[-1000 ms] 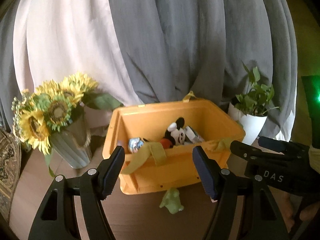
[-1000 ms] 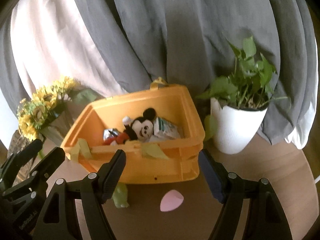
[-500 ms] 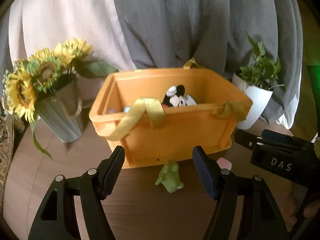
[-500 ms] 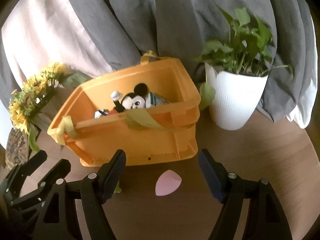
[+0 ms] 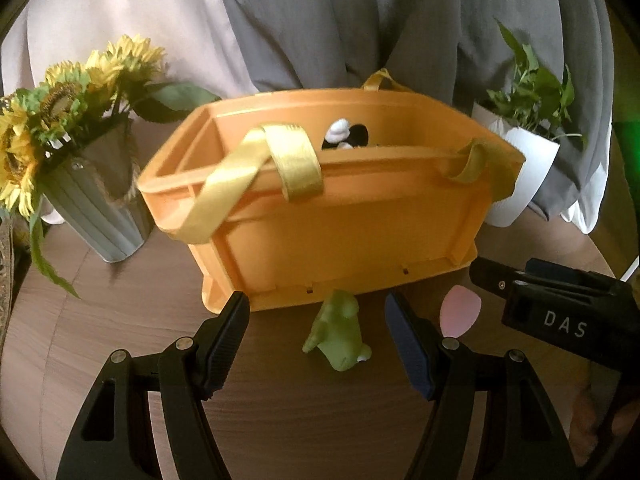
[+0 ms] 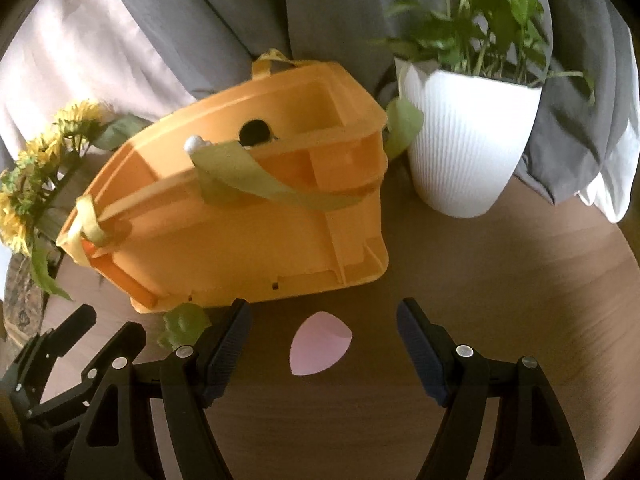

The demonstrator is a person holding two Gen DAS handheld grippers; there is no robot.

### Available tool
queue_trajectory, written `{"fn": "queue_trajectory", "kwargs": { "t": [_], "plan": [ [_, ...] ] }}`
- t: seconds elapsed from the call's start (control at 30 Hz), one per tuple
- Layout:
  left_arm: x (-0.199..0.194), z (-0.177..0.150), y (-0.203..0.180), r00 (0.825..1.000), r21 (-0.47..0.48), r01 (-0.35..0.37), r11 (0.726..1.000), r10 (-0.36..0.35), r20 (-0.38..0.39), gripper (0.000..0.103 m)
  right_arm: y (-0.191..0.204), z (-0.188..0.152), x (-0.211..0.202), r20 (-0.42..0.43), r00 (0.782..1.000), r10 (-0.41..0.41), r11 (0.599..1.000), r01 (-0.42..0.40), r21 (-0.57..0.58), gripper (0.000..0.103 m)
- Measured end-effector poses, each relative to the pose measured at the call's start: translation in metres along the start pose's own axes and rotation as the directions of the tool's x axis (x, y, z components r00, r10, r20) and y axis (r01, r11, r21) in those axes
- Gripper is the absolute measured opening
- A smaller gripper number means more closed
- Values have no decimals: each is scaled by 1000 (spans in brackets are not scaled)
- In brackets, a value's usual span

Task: Organize soft objects
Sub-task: 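Grasp the green frog toy with the left tool while the right tool grasps the pink sponge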

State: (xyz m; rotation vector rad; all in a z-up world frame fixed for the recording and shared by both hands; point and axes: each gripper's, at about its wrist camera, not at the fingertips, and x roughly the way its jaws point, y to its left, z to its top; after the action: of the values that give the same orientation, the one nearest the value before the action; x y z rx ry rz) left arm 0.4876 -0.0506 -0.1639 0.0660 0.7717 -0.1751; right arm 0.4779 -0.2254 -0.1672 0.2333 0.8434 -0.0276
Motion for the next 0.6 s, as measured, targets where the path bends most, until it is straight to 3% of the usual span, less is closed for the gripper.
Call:
{"fn": "queue_trajectory", "kwargs": {
  "t": [0.6],
  "plan": [
    [50, -16, -6, 993, -1, 8, 1000, -8, -117, 69, -4, -17, 48, -114, 993, -15, 1000, 17, 16, 76]
  ]
}}
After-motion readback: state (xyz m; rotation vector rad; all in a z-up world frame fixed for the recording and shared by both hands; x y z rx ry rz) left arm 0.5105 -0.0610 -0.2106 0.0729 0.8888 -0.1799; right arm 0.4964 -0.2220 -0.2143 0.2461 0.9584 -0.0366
